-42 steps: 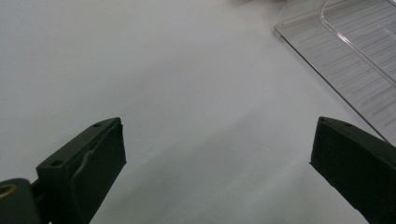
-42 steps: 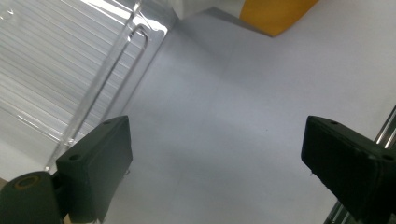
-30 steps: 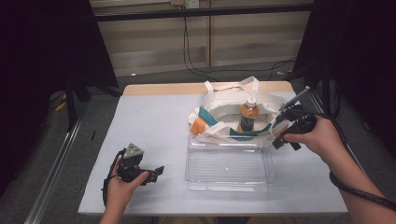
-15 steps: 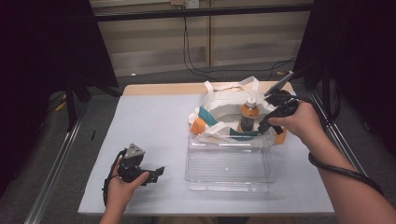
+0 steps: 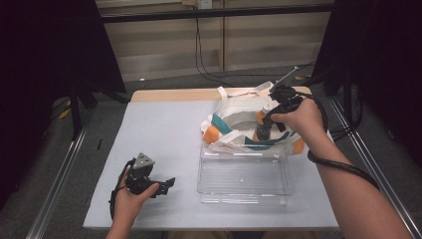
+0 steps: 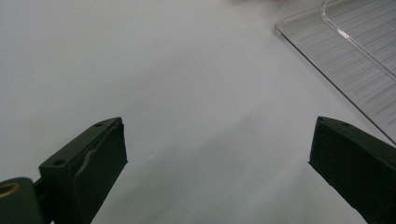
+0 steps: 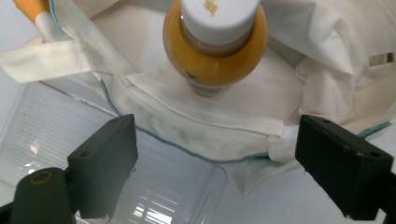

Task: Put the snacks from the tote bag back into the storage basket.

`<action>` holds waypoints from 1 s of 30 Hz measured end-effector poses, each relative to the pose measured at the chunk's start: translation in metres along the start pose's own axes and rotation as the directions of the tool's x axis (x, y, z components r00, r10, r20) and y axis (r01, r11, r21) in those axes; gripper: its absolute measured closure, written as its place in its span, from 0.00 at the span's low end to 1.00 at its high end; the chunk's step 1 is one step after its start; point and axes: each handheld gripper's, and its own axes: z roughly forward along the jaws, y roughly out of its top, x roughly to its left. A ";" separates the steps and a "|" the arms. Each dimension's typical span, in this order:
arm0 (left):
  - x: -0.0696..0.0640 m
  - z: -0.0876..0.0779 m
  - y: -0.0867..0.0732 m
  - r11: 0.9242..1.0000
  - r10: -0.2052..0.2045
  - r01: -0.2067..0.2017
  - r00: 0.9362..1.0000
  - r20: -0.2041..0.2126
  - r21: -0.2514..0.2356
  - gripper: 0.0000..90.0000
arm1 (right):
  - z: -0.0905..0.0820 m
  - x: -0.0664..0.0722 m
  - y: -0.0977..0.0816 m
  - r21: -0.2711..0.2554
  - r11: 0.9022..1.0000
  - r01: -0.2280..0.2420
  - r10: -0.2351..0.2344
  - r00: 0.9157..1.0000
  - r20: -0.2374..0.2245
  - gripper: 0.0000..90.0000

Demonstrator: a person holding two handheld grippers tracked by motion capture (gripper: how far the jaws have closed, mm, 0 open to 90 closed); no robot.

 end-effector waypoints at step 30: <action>-0.001 0.002 -0.001 1.000 0.018 -0.018 1.000 0.005 0.022 0.05 | 0.039 0.007 0.038 -0.007 0.975 -0.222 0.223 0.975 0.019 0.25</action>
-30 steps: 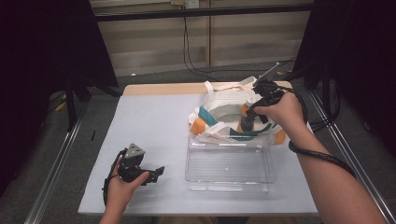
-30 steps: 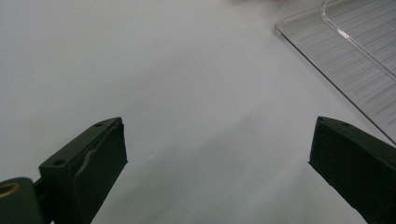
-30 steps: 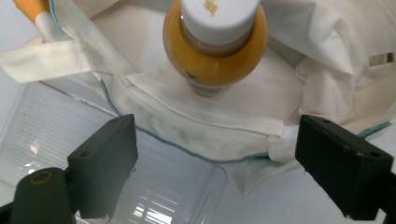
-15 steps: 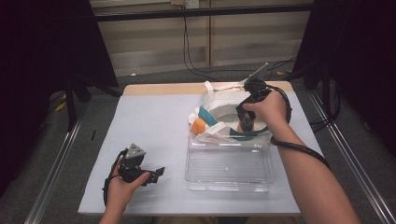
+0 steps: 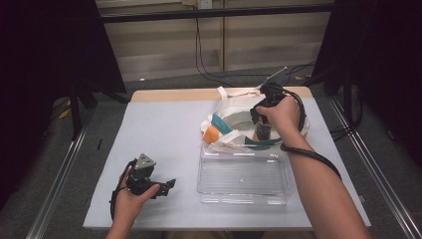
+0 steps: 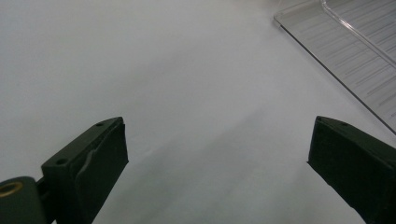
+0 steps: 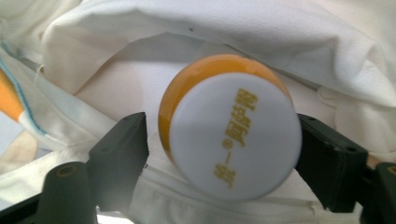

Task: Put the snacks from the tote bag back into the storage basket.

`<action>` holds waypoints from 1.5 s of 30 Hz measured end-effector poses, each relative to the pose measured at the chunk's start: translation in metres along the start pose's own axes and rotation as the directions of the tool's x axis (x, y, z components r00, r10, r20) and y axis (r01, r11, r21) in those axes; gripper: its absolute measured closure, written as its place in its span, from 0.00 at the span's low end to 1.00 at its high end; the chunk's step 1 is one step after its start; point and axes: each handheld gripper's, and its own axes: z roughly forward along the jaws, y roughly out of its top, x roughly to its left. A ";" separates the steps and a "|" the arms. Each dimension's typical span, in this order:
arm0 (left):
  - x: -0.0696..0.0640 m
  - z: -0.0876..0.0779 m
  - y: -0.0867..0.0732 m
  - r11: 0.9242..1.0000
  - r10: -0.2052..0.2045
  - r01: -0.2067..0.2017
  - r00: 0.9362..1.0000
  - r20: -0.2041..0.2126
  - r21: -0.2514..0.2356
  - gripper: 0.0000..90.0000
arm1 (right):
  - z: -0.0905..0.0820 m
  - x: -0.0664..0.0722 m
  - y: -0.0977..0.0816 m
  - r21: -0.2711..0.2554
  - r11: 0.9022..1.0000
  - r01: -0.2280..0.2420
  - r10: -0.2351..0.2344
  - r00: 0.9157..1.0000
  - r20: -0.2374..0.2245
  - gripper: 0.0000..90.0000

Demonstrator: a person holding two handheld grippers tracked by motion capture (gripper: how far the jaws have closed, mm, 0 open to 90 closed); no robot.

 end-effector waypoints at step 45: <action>0.005 0.000 -0.001 1.000 -0.015 0.015 1.000 -0.019 -0.004 0.06 | 0.010 0.007 0.011 0.080 0.993 -0.085 0.082 0.996 0.043 0.34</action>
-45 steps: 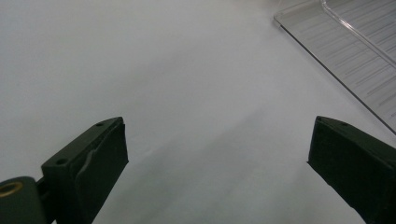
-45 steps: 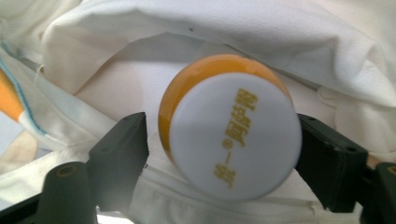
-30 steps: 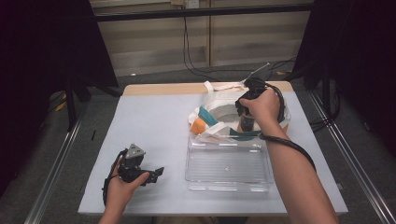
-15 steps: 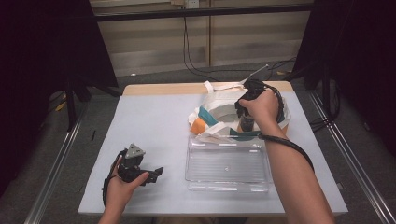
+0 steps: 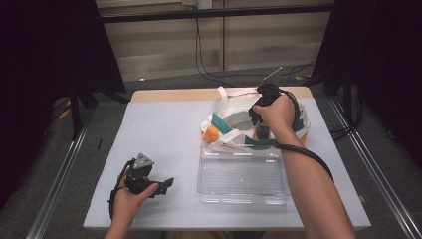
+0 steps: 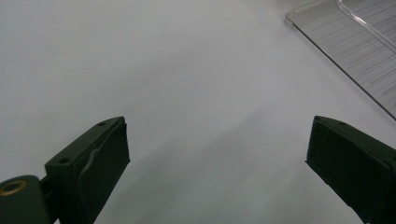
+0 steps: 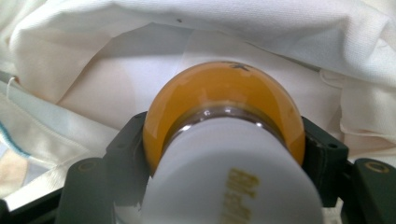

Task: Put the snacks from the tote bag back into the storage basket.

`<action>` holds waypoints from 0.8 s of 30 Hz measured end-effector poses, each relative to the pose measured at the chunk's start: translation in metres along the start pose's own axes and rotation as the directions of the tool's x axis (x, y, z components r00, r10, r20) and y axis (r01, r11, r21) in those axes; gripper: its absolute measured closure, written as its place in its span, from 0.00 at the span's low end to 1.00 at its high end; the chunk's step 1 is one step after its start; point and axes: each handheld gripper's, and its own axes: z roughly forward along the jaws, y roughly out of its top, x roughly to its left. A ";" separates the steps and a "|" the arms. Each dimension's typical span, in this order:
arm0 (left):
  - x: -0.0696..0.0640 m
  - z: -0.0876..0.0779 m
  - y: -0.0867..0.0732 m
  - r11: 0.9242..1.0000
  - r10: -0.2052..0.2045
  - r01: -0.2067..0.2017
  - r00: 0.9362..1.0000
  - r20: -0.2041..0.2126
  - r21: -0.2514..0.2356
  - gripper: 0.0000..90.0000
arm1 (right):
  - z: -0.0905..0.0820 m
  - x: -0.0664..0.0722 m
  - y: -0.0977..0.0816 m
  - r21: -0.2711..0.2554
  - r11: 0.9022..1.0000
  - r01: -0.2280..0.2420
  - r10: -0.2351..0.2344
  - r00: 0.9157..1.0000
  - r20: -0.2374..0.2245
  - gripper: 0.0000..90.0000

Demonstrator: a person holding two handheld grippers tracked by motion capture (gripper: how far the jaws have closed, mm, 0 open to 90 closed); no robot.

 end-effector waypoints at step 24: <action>-0.002 -0.003 0.001 1.000 0.008 -0.008 1.000 0.001 -0.007 0.06 | -0.065 -0.002 -0.003 -0.007 0.997 0.074 -0.074 0.997 -0.034 0.34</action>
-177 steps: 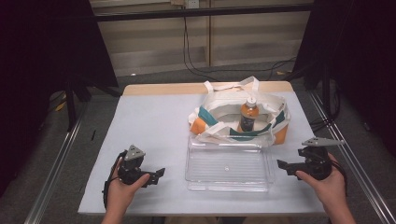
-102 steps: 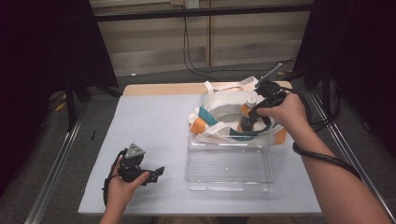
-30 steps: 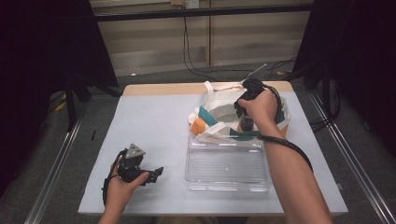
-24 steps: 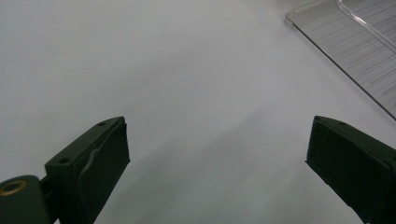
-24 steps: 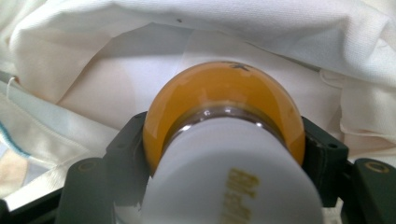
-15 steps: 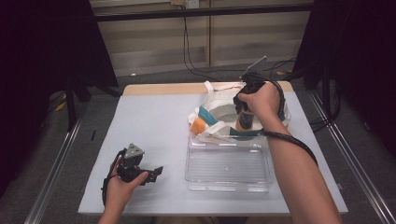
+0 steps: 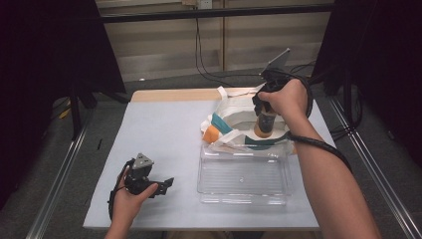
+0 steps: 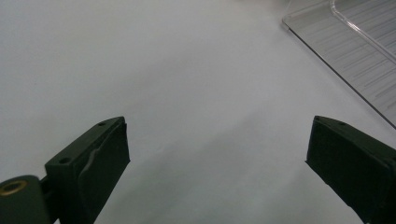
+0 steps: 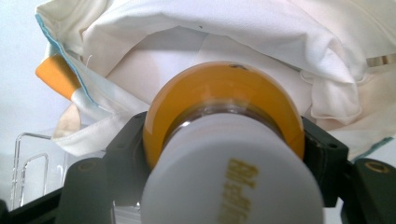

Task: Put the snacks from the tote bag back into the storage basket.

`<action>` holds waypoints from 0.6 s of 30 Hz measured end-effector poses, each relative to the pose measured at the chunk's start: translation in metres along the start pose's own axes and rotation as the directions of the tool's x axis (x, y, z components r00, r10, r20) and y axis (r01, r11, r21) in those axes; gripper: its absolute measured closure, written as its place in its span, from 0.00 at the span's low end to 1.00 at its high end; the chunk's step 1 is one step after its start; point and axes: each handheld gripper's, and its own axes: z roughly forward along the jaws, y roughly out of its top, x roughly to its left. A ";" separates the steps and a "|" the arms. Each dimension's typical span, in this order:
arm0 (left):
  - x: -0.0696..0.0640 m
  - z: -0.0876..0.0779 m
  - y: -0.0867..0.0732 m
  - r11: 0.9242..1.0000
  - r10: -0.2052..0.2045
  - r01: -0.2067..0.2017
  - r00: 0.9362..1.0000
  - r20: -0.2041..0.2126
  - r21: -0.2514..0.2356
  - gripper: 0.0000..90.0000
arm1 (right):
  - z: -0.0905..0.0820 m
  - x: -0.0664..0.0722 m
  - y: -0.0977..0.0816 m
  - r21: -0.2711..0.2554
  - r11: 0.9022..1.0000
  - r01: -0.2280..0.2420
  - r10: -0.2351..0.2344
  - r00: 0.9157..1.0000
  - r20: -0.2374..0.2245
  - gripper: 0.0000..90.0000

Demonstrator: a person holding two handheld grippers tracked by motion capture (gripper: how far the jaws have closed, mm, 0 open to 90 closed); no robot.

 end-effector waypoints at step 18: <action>-0.001 0.000 0.000 1.000 0.002 -0.002 1.000 0.004 0.002 0.06 | -0.027 -0.001 0.000 -0.007 0.999 0.054 -0.054 0.999 -0.007 0.34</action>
